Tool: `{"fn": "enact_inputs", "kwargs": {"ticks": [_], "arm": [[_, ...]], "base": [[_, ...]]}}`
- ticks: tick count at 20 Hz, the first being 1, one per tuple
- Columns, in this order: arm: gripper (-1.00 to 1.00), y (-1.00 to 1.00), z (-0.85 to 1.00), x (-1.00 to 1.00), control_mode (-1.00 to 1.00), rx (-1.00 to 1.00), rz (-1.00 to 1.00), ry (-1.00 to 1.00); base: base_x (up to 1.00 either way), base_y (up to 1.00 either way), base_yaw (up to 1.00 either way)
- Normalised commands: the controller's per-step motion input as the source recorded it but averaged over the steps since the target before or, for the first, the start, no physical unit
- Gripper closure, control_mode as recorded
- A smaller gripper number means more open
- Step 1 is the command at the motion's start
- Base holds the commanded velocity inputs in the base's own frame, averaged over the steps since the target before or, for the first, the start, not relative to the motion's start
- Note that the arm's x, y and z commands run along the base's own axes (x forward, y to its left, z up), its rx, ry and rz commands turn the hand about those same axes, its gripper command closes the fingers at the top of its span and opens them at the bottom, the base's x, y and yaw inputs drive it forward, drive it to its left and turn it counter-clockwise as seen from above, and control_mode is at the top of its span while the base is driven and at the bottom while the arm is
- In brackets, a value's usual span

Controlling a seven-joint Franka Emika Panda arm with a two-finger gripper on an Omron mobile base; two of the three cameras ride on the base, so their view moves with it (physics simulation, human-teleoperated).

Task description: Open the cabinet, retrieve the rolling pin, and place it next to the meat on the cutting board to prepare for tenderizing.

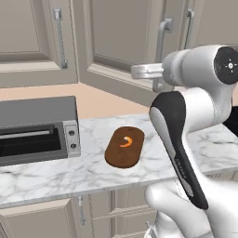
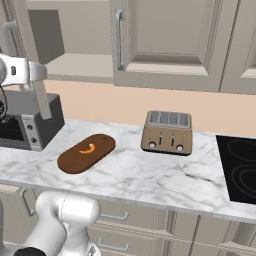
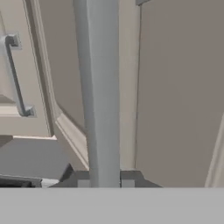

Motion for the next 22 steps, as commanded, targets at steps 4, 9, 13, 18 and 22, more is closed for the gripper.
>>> {"fn": "enact_inputs", "kwargs": {"ticks": [4, 9, 13, 18, 22], "arm": [[1.00, -0.37, 0.03, -0.36, -1.00, 0.18, 0.04, 0.00], [1.00, -0.50, 0.01, -0.39, -1.00, 0.21, 0.08, 0.00], [1.00, -0.61, 0.00, -0.38, -1.00, 0.19, 0.08, 0.00], [1.00, -0.54, 0.00, -0.60, -1.00, 0.19, 0.08, 0.00], [1.00, -0.62, 0.10, -0.56, -1.00, 0.19, 0.07, 0.00]], "base": [[0.00, 0.00, 0.00], [0.00, 0.00, 0.00], [0.00, 0.00, 0.00], [0.00, 0.00, 0.00], [0.00, 0.00, 0.00]]}}
